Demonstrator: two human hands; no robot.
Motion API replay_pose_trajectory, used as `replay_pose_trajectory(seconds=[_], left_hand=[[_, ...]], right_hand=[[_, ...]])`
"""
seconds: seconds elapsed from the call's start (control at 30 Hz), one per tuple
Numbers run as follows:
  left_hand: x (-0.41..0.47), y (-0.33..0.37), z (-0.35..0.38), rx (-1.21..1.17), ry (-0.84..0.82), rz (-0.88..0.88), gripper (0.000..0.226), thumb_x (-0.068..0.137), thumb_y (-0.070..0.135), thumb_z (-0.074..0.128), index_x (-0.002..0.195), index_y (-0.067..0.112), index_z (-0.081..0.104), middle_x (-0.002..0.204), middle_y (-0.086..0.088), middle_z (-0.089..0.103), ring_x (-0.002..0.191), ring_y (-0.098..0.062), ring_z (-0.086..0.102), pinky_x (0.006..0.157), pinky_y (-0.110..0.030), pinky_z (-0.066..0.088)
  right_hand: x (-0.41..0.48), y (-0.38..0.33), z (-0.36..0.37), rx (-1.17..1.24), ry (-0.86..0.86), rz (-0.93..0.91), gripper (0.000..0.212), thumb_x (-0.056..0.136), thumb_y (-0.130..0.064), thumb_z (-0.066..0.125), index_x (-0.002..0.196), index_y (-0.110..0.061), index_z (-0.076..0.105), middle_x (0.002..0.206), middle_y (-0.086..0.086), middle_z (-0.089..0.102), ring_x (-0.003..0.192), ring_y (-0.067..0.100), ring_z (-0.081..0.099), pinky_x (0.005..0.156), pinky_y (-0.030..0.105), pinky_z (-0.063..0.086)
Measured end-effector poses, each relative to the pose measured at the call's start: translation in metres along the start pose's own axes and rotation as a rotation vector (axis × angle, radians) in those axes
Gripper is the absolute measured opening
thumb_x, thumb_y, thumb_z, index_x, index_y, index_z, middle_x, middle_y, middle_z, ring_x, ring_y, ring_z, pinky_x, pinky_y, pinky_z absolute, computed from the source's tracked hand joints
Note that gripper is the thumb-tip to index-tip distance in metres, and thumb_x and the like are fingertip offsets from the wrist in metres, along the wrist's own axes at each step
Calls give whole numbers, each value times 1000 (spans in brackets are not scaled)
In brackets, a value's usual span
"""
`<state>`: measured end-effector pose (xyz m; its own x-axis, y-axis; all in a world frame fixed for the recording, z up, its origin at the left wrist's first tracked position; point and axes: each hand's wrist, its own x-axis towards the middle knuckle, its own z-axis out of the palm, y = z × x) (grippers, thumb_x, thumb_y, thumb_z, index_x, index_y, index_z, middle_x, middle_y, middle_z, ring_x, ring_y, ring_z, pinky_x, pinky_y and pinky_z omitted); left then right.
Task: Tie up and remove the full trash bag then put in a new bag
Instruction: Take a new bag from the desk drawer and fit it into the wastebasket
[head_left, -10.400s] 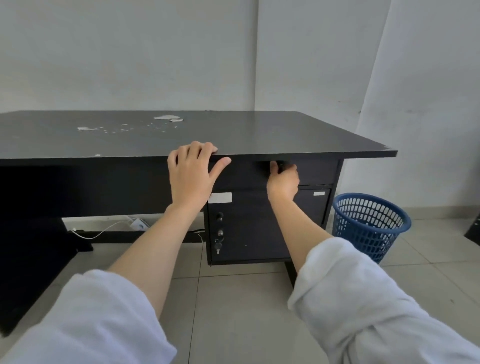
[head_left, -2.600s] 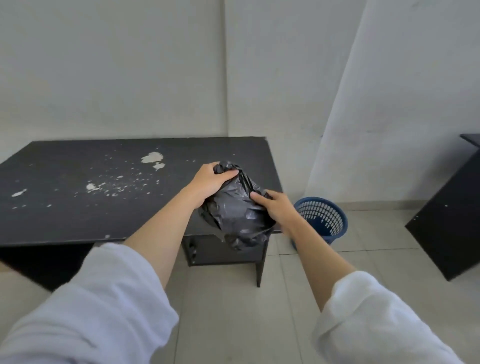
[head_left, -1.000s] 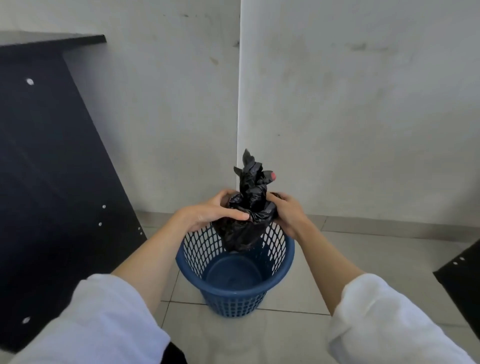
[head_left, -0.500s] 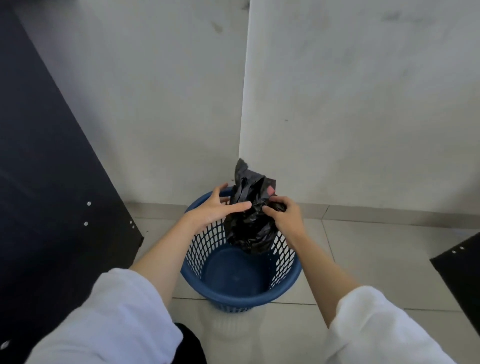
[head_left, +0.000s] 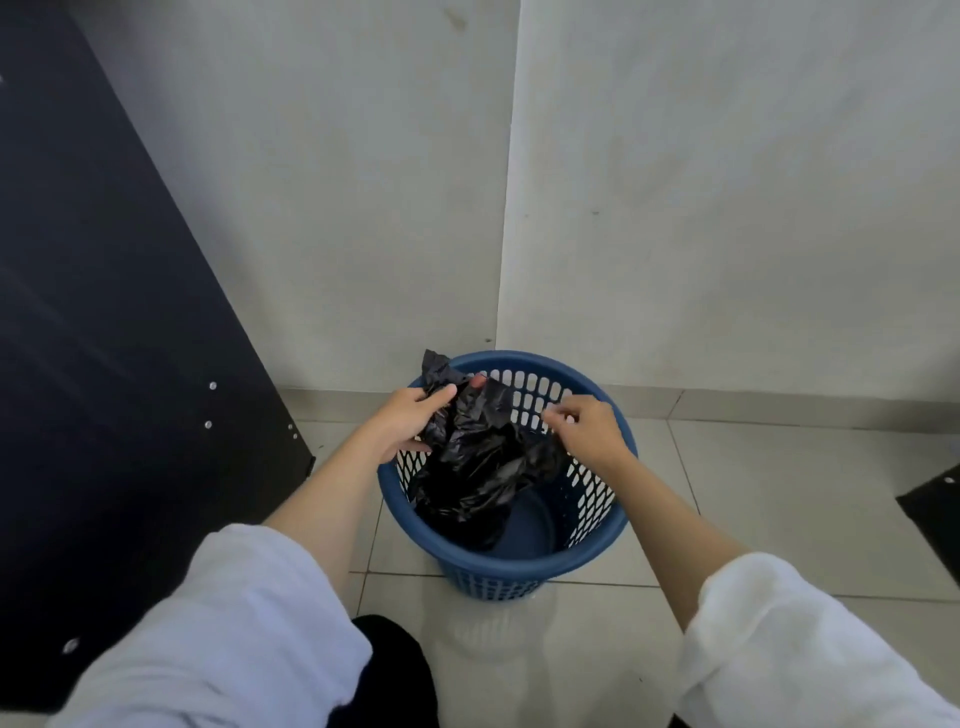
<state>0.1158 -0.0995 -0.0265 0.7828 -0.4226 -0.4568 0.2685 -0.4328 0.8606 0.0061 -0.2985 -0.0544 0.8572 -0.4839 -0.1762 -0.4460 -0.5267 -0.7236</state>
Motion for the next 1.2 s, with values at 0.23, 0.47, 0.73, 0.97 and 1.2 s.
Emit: replay_pose_trajectory(seconds=[0.23, 0.47, 0.73, 0.97, 1.2], left_hand=[[-17, 26, -4, -103, -100, 99, 33, 94, 42, 51, 112, 16, 63, 106, -3, 70, 94, -11, 66, 65, -22, 56], [-16, 29, -23, -224, 98, 146, 30, 97, 33, 50, 112, 9, 61, 102, -5, 67, 80, -12, 63, 64, -22, 53], [-1, 12, -44, -407, 411, 104, 38, 99, 29, 47, 127, 5, 54, 125, -12, 60, 110, -26, 58, 99, -38, 47], [-10, 22, -18, -263, 244, 219, 38, 98, 34, 48, 125, 9, 56, 116, -1, 63, 99, -15, 59, 85, -27, 44], [-11, 36, -14, -255, -49, 187, 38, 96, 45, 47, 120, 19, 59, 107, 1, 70, 98, -14, 66, 87, -35, 52]], right_hand=[[-10, -64, 3, 319, -203, -41, 58, 77, -70, 56, 100, -17, 66, 98, -4, 67, 91, 12, 62, 83, 27, 46], [-15, -44, -2, 63, -166, -161, 24, 91, -40, 59, 90, -17, 66, 92, 0, 66, 90, 19, 61, 83, 31, 44], [-18, 10, -14, -433, -294, 50, 54, 85, -65, 51, 117, -23, 62, 119, 4, 64, 119, 28, 54, 108, 49, 33], [-12, -42, 6, 187, 47, -98, 40, 88, -56, 54, 105, -21, 66, 103, -2, 70, 104, 18, 62, 103, 44, 42], [-2, -82, 15, 373, -82, -145, 36, 79, -42, 73, 107, -19, 65, 109, 1, 67, 102, 20, 63, 87, 36, 54]])
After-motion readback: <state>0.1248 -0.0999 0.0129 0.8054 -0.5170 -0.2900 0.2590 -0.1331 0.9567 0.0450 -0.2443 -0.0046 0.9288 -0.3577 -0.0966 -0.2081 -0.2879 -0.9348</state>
